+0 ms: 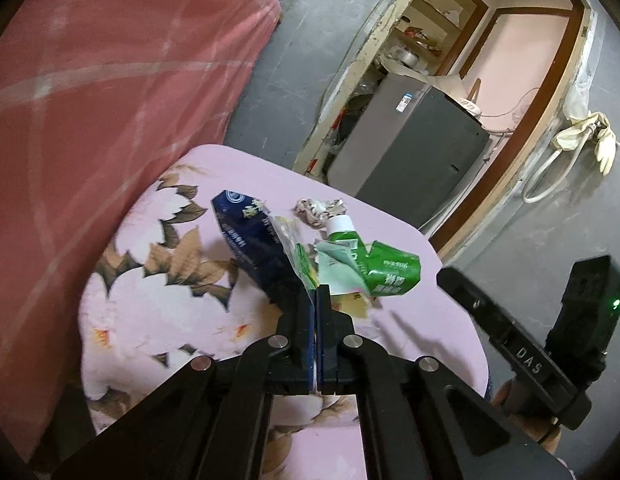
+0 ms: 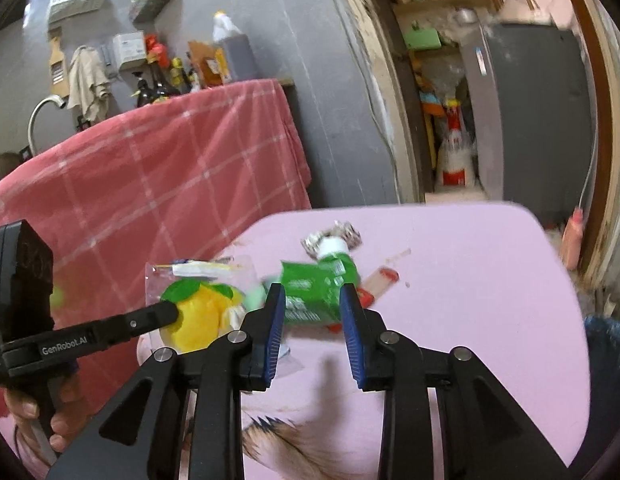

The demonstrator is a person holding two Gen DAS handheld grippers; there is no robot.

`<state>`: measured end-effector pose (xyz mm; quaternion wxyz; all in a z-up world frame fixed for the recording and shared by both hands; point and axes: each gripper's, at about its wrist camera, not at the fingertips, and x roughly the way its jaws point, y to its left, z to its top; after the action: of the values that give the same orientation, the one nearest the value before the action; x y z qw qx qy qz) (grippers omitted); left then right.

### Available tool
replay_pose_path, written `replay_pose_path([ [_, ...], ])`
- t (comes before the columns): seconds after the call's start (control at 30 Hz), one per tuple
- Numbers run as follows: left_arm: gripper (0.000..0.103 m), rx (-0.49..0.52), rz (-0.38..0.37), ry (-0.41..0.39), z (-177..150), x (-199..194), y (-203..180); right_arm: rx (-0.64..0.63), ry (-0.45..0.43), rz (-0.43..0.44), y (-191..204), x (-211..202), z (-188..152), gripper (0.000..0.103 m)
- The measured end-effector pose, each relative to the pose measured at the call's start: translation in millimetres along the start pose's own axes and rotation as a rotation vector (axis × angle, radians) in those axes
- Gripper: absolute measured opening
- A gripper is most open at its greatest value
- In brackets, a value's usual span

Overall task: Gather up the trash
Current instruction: 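Grasp the lemon-print plastic bag with the left tool while the right tool grasps a green-white wrapper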

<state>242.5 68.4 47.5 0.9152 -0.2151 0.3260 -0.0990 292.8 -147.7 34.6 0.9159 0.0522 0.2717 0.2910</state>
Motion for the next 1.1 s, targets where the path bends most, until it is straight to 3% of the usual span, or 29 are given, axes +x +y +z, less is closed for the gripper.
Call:
replay_pose_path([
  [0.13, 0.000, -0.011, -0.012, 0.007, -7.2, -6.7, 7.6, -0.030, 0.032, 0.046, 18.6, 15.2, 11.5, 0.027],
  [0.23, 0.000, -0.017, 0.010, 0.017, -13.1, -9.7, 15.6, -0.007, 0.102, 0.083, 23.2, 36.7, 14.7, 0.024],
  [0.37, 0.000, -0.029, 0.025, 0.020, -17.7, -16.0, 26.5, 0.021, 0.191, 0.052, 23.0, 57.4, 10.7, 0.021],
  [0.73, 0.000, -0.008, 0.066, 0.020, -23.7, -17.0, 28.3, 0.002, 0.245, -0.026, 24.1, 65.8, -12.3, 0.022],
  [1.1, 0.000, 0.010, 0.067, 0.015, -25.5, -15.5, 23.8, 0.032, 0.269, -0.001, 17.8, 70.9, -20.5, 0.019],
])
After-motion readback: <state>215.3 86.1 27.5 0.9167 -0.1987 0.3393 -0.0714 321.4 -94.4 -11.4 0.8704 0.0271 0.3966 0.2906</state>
